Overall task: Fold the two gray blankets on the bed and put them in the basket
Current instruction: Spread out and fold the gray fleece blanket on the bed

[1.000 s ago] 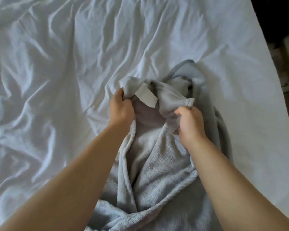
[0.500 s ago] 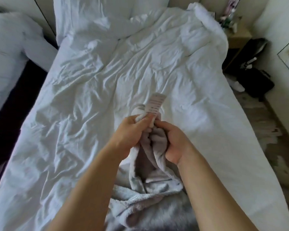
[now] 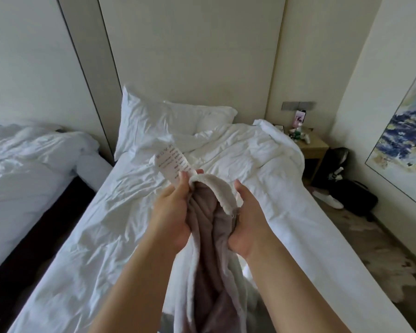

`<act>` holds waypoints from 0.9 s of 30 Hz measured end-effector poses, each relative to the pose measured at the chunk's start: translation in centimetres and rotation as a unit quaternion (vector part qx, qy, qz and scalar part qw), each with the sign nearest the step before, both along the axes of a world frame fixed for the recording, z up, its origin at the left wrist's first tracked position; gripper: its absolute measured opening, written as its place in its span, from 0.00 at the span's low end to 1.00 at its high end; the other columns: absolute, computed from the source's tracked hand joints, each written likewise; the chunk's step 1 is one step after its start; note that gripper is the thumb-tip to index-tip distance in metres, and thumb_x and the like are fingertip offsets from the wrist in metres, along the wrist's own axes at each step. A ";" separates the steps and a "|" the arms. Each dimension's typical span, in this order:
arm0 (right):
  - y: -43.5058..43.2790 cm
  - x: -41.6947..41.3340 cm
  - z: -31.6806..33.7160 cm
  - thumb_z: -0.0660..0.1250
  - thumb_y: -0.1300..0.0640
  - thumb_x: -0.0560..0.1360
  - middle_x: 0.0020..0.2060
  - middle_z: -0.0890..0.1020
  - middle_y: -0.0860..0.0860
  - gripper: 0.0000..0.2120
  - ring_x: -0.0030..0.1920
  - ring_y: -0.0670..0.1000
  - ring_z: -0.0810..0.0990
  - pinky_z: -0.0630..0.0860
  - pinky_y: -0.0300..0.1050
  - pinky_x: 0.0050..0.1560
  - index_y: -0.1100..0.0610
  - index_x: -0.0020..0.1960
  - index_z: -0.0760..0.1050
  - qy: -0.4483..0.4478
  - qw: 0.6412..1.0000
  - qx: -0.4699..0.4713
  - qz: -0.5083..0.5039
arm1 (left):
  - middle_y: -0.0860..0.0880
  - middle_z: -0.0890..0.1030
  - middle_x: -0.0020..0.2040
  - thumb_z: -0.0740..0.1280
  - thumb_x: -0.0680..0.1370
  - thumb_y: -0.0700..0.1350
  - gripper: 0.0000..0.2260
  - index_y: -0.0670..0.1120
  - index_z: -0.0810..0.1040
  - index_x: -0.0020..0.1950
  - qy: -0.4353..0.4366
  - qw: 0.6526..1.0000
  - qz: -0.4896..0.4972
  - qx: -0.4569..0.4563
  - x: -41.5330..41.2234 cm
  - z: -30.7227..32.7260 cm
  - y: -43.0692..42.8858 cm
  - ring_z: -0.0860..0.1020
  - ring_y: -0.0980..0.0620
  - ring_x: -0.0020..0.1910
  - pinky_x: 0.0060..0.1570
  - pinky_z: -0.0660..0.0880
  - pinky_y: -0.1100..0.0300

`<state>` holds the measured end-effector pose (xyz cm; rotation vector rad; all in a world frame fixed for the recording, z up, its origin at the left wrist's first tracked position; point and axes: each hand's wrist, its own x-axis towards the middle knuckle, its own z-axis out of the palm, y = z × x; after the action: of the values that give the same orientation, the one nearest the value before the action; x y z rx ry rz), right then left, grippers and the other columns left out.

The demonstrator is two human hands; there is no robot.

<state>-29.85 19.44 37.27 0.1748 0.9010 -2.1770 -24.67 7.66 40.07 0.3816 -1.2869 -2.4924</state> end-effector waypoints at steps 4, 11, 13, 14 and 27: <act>0.0 0.6 2.9 0.64 0.52 0.75 0.44 0.85 0.59 0.16 0.44 0.55 0.85 0.81 0.45 0.45 0.62 0.46 0.84 0.078 0.997 0.026 0.010 | 0.49 0.85 0.47 0.62 0.80 0.42 0.10 0.53 0.81 0.50 -0.037 0.967 0.066 -0.242 0.8 0.2 1.5 0.83 0.50 0.49 0.46 0.81 0.54; 0.2 1.9 4.5 0.56 0.59 0.78 0.27 0.74 0.57 0.11 0.27 0.54 0.80 0.79 0.42 0.32 0.60 0.40 0.72 0.063 0.994 0.013 -0.090 | 0.62 0.79 0.51 0.62 0.64 0.42 0.23 0.66 0.76 0.52 0.056 0.832 -0.014 -0.551 3.5 2.4 2.2 0.76 0.65 0.53 0.51 0.70 0.72; 0.4 1.8 4.6 0.55 0.60 0.78 0.21 0.72 0.55 0.13 0.23 0.51 0.78 0.75 0.37 0.26 0.60 0.36 0.69 0.065 0.993 0.029 -0.097 | 0.65 0.77 0.49 0.67 0.64 0.51 0.19 0.65 0.74 0.54 0.047 0.765 -0.036 -0.641 3.7 3.0 2.1 0.73 0.70 0.50 0.45 0.66 0.78; 0.4 1.8 4.5 0.55 0.61 0.77 0.20 0.72 0.53 0.14 0.22 0.50 0.77 0.74 0.37 0.25 0.59 0.33 0.69 0.079 0.990 0.043 -0.106 | 0.66 0.77 0.47 0.70 0.64 0.55 0.19 0.65 0.73 0.55 0.032 0.737 -0.031 -0.675 3.6 3.3 2.0 0.73 0.71 0.47 0.42 0.66 0.78; -0.4 2.3 5.4 0.63 0.49 0.78 0.40 0.81 0.58 0.19 0.42 0.53 0.80 0.77 0.46 0.47 0.67 0.48 0.77 0.291 0.916 0.228 -0.158 | 0.56 0.69 0.23 0.63 0.72 0.47 0.11 0.42 0.71 0.33 -0.105 0.825 0.183 -0.524 1.2 3.6 -0.4 0.68 0.59 0.26 0.28 0.64 0.59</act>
<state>-27.57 19.02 42.63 -0.1271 1.8289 -2.3135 -23.52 7.27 43.71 0.5355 -2.1611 -1.1625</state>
